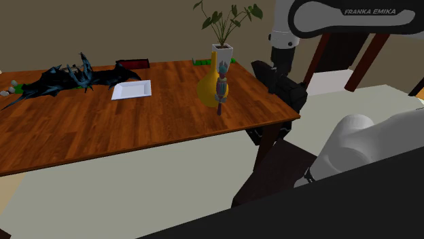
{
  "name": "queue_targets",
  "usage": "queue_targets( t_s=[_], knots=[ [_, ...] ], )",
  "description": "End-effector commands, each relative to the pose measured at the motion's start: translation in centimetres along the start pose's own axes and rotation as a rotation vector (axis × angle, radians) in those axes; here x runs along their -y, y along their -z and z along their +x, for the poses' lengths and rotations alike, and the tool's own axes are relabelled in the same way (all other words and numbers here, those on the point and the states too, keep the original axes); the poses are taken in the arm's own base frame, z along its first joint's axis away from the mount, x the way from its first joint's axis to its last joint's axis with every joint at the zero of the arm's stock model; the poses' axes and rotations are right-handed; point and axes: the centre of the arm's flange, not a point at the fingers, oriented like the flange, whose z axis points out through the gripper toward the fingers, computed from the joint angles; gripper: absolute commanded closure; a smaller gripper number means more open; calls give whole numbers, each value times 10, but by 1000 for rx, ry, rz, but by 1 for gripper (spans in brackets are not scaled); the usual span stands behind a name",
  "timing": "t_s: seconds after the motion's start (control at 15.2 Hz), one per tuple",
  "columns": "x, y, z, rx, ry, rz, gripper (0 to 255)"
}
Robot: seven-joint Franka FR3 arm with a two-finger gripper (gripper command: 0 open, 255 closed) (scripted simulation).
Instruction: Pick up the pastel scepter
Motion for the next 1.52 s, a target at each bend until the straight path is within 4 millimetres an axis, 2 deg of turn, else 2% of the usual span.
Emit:
queue_targets(
  t_s=[0.0, 0.59, 1.19, 1.45],
  knots=[
    [0, 0, 0, 0, 0, 0, 0],
    [0, -50, 74, -234, 136, 68, 0],
    [13, -81, 155, -464, 271, 135, 0],
    [15, -102, 157, -464, 271, 135, 0]
  ],
)
